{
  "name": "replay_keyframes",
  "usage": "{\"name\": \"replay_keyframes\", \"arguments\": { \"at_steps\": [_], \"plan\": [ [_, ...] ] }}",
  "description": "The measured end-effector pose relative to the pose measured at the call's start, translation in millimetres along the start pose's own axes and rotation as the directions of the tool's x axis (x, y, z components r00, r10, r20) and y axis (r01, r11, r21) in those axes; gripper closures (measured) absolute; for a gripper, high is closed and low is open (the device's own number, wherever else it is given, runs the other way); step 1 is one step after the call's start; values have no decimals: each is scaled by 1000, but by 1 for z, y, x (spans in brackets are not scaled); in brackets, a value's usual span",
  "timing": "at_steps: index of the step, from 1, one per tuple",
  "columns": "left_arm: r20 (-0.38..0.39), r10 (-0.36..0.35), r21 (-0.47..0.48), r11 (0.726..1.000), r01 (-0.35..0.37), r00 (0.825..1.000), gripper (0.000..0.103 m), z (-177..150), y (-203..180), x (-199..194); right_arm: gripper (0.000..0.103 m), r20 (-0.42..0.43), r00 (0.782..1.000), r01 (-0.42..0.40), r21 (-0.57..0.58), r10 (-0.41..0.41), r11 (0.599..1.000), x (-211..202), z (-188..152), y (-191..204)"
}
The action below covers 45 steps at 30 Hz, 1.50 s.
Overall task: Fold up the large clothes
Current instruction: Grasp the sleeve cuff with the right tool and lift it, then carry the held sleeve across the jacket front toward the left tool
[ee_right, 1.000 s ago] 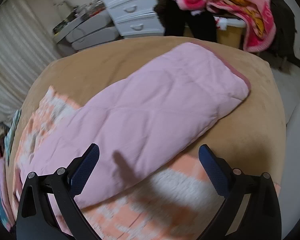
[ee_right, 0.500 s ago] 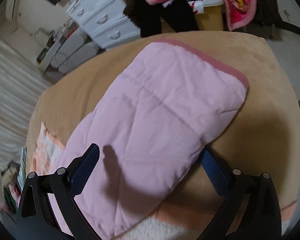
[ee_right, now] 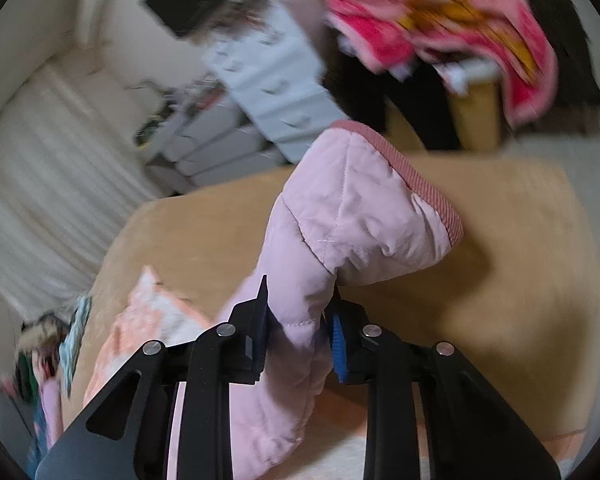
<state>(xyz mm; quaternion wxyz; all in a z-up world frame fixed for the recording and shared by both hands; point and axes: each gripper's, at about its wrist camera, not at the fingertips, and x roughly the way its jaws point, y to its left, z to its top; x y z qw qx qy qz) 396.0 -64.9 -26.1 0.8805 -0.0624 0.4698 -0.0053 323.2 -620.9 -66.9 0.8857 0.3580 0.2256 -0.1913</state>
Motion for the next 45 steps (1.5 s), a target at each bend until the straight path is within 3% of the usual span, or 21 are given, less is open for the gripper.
{"name": "replay_keyframes", "arguments": {
  "at_steps": [6,11,20,24,31,45],
  "plan": [
    [38,-11,-28,1000,12,999,8,9,16,-33,80,70,991,-100,-218,118,971,-47,13,79],
    [82,11,-37,999,-8,997,8,19,30,-62,80,90,975,-154,-390,204,908,-82,10,154],
    [124,10,-94,996,1,992,8,22,71,-101,81,67,945,-239,-529,320,814,-125,-14,249],
    [133,9,-111,994,6,991,8,21,88,-114,81,52,934,-265,-568,355,779,-138,-29,281],
    [142,-50,-167,983,74,989,8,21,115,-135,81,11,914,-315,-610,406,727,-156,-63,325],
    [193,-28,-150,987,57,981,8,6,152,-150,81,-62,887,-376,-674,458,636,-174,-135,378]
  ]
}}
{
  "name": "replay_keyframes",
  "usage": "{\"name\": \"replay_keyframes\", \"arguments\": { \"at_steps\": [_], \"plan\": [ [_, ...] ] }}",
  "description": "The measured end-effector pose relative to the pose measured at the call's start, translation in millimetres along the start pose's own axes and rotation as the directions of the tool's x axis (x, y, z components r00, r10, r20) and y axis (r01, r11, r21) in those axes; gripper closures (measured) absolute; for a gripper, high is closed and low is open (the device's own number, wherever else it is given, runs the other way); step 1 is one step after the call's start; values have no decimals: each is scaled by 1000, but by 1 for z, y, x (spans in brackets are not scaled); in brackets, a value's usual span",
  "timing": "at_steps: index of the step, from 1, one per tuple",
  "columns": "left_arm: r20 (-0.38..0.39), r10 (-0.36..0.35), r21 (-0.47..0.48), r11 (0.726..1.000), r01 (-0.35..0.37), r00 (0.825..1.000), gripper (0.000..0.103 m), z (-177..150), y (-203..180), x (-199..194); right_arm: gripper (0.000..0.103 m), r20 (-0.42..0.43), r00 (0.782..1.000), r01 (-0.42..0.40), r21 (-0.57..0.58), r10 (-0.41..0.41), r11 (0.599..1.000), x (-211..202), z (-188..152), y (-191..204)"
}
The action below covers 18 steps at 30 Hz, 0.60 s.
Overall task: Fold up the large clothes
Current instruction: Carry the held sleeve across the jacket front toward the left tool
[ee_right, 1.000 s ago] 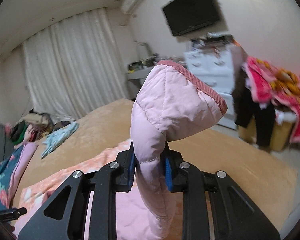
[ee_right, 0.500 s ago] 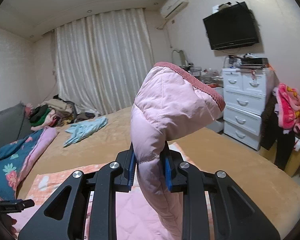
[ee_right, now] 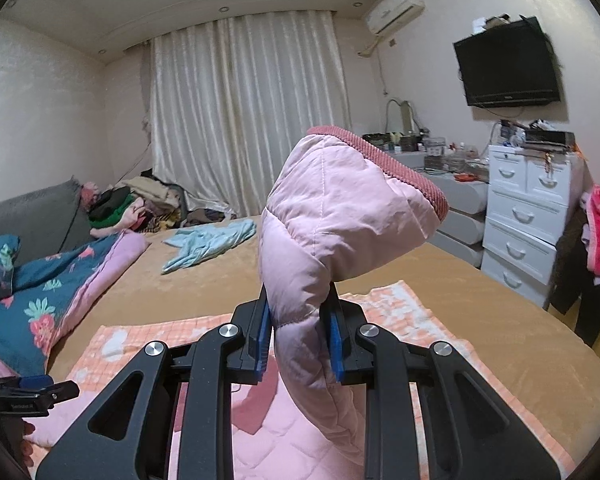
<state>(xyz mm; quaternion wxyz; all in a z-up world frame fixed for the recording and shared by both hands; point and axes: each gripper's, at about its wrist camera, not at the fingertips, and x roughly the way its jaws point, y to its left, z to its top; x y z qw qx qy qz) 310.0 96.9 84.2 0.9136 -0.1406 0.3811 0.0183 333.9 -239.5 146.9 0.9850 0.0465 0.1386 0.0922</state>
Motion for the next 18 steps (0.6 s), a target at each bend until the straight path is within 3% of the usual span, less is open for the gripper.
{"name": "replay_keyframes", "arguments": {
  "at_steps": [14,18],
  "plan": [
    [-30,-7,-130,992,3,1000,8,-13,55,11,81,-53,993,-110,-58,107,992,22,-36,60],
    [-2,34,-138,990,-34,999,8,-20,65,9,81,-84,986,-148,-74,142,986,29,-56,77]
  ]
}}
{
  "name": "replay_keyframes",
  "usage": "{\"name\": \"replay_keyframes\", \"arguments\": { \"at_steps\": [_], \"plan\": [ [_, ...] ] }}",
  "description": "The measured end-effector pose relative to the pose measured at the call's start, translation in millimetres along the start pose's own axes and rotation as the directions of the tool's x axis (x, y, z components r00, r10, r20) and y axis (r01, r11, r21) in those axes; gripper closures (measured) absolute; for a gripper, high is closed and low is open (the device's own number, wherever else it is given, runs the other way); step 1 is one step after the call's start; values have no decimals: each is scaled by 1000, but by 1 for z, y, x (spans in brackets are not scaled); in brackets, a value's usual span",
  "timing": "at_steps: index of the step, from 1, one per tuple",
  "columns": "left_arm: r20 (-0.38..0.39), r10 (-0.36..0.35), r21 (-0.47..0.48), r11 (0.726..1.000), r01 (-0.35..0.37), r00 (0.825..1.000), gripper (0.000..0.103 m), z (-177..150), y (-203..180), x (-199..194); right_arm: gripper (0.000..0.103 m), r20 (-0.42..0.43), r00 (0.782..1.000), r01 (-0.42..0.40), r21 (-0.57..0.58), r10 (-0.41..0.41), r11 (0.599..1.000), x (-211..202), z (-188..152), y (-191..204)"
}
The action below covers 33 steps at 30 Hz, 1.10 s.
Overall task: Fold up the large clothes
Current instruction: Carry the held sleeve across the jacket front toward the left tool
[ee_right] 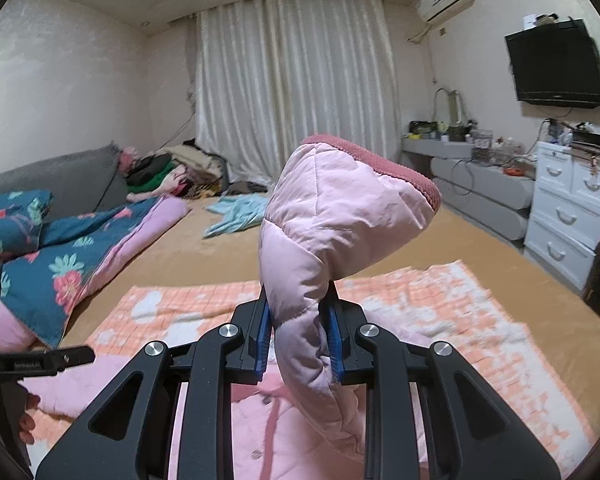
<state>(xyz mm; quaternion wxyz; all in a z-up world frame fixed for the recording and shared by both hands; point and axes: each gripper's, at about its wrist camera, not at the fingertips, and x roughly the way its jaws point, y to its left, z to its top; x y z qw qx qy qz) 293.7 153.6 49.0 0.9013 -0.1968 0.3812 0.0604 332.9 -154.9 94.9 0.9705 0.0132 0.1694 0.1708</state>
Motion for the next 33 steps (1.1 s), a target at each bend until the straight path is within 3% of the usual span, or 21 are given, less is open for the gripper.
{"name": "replay_keyframes", "arguments": {
  "at_steps": [4,9,15,20,30,33],
  "plan": [
    [-3,-36,-45,998,36,999,8,-6,12,4,80,-30,999,-19,-18,18,1000,13,-19,18],
    [29,-16,-83,996,18,999,9,-12,23,6,80,-76,996,-40,-45,37,998,31,-45,42],
    [-2,-116,-157,981,114,993,9,-19,33,19,78,-136,989,-74,-98,60,992,48,-77,69],
    [-5,-232,-221,949,226,973,9,-25,41,28,77,-188,979,-108,-124,83,986,57,-102,82],
    [-36,-347,-304,897,320,937,9,-37,46,42,64,-312,933,-234,-146,180,961,63,-149,116],
    [-60,-374,-331,882,335,926,9,-45,49,49,58,-369,906,-279,-154,207,948,62,-161,127]
  ]
}}
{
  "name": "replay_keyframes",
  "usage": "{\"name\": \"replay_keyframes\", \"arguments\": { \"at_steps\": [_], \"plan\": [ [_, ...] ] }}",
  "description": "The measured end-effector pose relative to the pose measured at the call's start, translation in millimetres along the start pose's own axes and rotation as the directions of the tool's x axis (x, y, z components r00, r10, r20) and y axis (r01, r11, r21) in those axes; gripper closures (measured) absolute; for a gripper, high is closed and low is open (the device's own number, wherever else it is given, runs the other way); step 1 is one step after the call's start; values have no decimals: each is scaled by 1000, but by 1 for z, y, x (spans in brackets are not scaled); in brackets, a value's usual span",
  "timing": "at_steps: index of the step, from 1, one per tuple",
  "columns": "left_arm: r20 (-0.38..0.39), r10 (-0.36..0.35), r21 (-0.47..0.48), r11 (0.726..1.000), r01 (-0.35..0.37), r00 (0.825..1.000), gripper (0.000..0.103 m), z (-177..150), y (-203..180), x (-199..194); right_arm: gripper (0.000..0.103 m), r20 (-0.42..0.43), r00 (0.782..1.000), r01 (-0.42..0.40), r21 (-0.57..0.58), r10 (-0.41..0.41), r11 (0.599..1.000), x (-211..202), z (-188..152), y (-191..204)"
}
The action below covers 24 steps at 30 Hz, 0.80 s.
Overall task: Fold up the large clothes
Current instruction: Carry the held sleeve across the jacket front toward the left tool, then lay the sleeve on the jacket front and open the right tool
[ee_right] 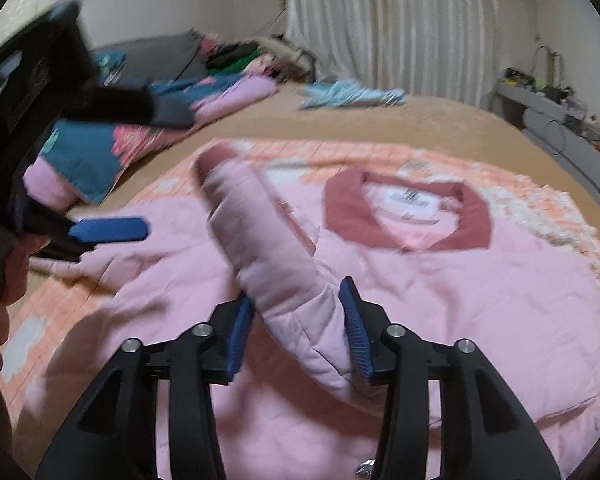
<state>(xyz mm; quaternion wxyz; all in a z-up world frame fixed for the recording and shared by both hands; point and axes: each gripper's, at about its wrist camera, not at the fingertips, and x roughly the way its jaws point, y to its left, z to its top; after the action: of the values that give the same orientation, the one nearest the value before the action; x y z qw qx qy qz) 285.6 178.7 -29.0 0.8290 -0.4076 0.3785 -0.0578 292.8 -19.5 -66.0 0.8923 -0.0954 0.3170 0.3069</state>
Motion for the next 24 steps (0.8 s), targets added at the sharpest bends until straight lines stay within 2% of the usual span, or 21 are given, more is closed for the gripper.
{"name": "replay_keyframes", "arguments": {
  "at_steps": [3,6,10,15,16,17,19,21,22,24],
  "plan": [
    [-51,-41,-60,997,38,998,9,-7,12,9,49,-54,998,-16,-35,14,999,5,-10,11],
    [-85,1,-70,998,-7,996,9,-14,19,18,27,-97,994,-60,-24,58,998,1,-20,13],
    [-140,73,-115,989,-89,988,9,-27,35,33,25,-95,993,-78,-19,76,997,-16,-27,2],
    [-167,145,-90,983,-161,975,11,-44,42,46,25,-76,996,-38,55,42,998,-43,-35,-37],
    [-166,158,-72,983,-172,973,20,-46,39,48,25,-73,997,-20,64,25,998,-47,-36,-46],
    [-163,173,-52,982,-184,971,38,-48,36,50,25,-66,998,4,77,2,997,-53,-38,-55],
    [-160,157,-38,986,-165,975,57,-49,30,52,25,-65,997,35,104,-29,994,-60,-42,-73],
    [-145,174,8,985,-174,974,77,-49,20,53,26,-65,995,79,143,-70,986,-68,-47,-95],
    [-139,176,33,984,-173,975,83,-48,14,54,26,-62,995,90,159,-81,983,-71,-49,-103],
    [-126,173,74,984,-164,977,86,-43,3,51,27,-54,992,121,203,-112,972,-80,-54,-126]
  ]
}}
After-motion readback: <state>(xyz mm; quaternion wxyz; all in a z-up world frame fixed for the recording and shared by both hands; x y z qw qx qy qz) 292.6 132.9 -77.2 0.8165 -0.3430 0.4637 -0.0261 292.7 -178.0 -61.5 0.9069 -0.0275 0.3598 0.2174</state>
